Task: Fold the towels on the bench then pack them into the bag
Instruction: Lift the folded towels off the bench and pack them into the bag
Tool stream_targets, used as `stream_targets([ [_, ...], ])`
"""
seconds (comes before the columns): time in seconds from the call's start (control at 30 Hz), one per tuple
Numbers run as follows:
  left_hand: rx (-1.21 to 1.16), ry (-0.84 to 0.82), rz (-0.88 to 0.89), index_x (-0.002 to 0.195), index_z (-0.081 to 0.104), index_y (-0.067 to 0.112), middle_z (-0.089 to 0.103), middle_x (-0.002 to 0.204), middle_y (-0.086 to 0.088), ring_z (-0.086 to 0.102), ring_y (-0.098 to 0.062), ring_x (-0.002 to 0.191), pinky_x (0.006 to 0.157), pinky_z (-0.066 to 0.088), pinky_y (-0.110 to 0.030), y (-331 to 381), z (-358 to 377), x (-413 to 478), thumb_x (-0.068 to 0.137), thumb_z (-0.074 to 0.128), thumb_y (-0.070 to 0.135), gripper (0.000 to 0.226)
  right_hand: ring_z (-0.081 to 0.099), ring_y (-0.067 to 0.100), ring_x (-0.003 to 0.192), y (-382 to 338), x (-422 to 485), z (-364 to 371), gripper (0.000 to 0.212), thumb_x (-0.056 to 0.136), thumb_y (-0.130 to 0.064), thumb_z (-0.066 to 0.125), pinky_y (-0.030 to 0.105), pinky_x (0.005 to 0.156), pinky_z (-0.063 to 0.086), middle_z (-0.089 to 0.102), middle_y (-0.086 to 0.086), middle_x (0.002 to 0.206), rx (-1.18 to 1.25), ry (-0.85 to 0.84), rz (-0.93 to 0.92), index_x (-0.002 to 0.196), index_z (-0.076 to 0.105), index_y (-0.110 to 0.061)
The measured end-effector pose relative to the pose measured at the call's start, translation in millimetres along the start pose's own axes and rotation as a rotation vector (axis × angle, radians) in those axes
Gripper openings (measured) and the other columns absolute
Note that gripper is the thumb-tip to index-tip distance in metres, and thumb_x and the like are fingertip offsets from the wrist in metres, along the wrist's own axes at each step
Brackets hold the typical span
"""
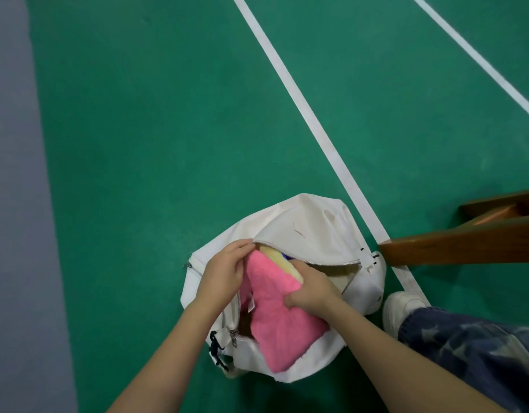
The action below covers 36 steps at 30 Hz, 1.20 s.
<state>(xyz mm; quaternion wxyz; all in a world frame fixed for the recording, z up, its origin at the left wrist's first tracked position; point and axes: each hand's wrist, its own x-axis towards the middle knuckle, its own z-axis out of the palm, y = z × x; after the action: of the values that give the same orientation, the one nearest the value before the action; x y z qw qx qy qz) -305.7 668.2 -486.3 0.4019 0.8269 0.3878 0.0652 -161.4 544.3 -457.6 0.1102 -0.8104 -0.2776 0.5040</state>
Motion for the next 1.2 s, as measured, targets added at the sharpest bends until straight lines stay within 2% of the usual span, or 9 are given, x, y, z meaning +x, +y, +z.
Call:
stream_targets([
  [0.13,0.005,0.016,0.002,0.128,0.058,0.016,0.055,0.133,0.008,0.052,-0.01,0.118,0.097,0.041,-0.019,-1.2,-2.2,5.7,0.089,0.051,-0.001,0.043,0.051,0.021,0.115,-3.2,3.9,2.8,0.075,0.073,-0.029,0.067,0.034,0.087,0.046,0.05,-0.007,0.13,-0.062,0.149,-0.062,0.139,0.033,-0.037],
  [0.33,-0.039,-0.078,-0.012,0.134,0.051,0.022,0.042,0.128,0.022,0.052,-0.006,0.09,0.074,0.034,0.002,-1.8,-6.3,3.4,0.082,0.06,-0.001,0.058,0.05,0.021,0.117,2.9,-1.5,20.0,0.075,0.072,-0.032,0.062,0.035,0.092,0.045,0.046,-0.005,0.137,0.067,0.232,-0.093,0.141,0.035,-0.031],
  [0.47,-0.055,-0.133,-0.033,0.135,0.048,0.026,0.039,0.13,0.026,0.052,0.009,0.089,0.073,0.037,0.0,-10.4,-8.1,-3.0,0.08,0.058,-0.005,0.064,0.052,0.019,0.112,5.2,-2.0,39.2,0.076,0.064,-0.039,0.051,0.035,0.089,0.047,0.05,-0.004,0.132,0.109,0.256,-0.095,0.138,0.039,-0.029],
  [0.63,-0.059,-0.16,-0.014,0.137,0.046,0.024,0.036,0.134,0.027,0.048,-0.003,0.113,0.081,0.038,-0.002,-20.8,-5.9,-3.4,0.083,0.052,-0.007,0.063,0.054,0.021,0.11,4.6,4.4,51.2,0.064,0.076,-0.02,0.066,0.033,0.089,0.046,0.05,-0.003,0.131,0.168,0.322,-0.108,0.136,0.043,-0.027],
  [0.77,-0.091,-0.177,0.0,0.138,0.044,0.025,0.036,0.137,0.026,0.049,-0.003,0.107,0.076,0.039,-0.004,-23.4,-8.4,1.3,0.08,0.054,-0.009,0.068,0.051,0.019,0.116,0.6,10.2,54.7,0.063,0.077,-0.019,0.067,0.029,0.092,0.042,0.05,-0.006,0.132,0.215,0.341,-0.129,0.135,0.044,-0.028],
  [0.9,-0.073,-0.167,0.034,0.137,0.046,0.026,0.037,0.136,0.027,0.048,0.01,0.102,0.071,0.039,-0.005,-25.2,-15.5,5.1,0.079,0.056,-0.006,0.067,0.049,0.022,0.117,-8.4,21.1,64.3,0.066,0.08,-0.026,0.064,0.038,0.095,0.044,0.041,-0.004,0.139,0.112,0.337,-0.127,0.139,0.035,-0.031],
  [1.0,-0.022,-0.174,0.058,0.137,0.047,0.026,0.035,0.136,0.03,0.048,0.002,0.114,0.072,0.035,-0.001,-30.9,-19.8,5.2,0.077,0.052,-0.01,0.07,0.046,0.026,0.122,-6.8,25.1,70.9,0.074,0.082,-0.03,0.065,0.04,0.097,0.043,0.03,-0.001,0.146,-0.053,0.303,-0.055,0.143,0.024,-0.032],
  [1.07,-0.018,-0.161,0.054,0.137,0.047,0.025,0.032,0.134,0.035,0.049,-0.009,0.109,0.072,0.031,0.003,-33.8,-22.9,3.6,0.073,0.048,-0.015,0.075,0.046,0.028,0.121,-0.4,25.6,69.3,0.075,0.083,-0.031,0.065,0.039,0.097,0.043,0.028,0.001,0.146,-0.114,0.334,-0.001,0.144,0.021,-0.031],
  [1.2,-0.056,-0.135,0.082,0.136,0.045,0.029,0.029,0.126,0.051,0.043,-0.014,0.104,0.066,0.037,-0.002,-24.5,-30.4,0.8,0.074,0.049,-0.015,0.076,0.052,0.032,0.113,6.1,30.7,63.8,0.08,0.08,-0.028,0.067,0.04,0.092,0.047,0.041,0.008,0.135,-0.032,0.363,0.093,0.145,0.021,-0.031],
])
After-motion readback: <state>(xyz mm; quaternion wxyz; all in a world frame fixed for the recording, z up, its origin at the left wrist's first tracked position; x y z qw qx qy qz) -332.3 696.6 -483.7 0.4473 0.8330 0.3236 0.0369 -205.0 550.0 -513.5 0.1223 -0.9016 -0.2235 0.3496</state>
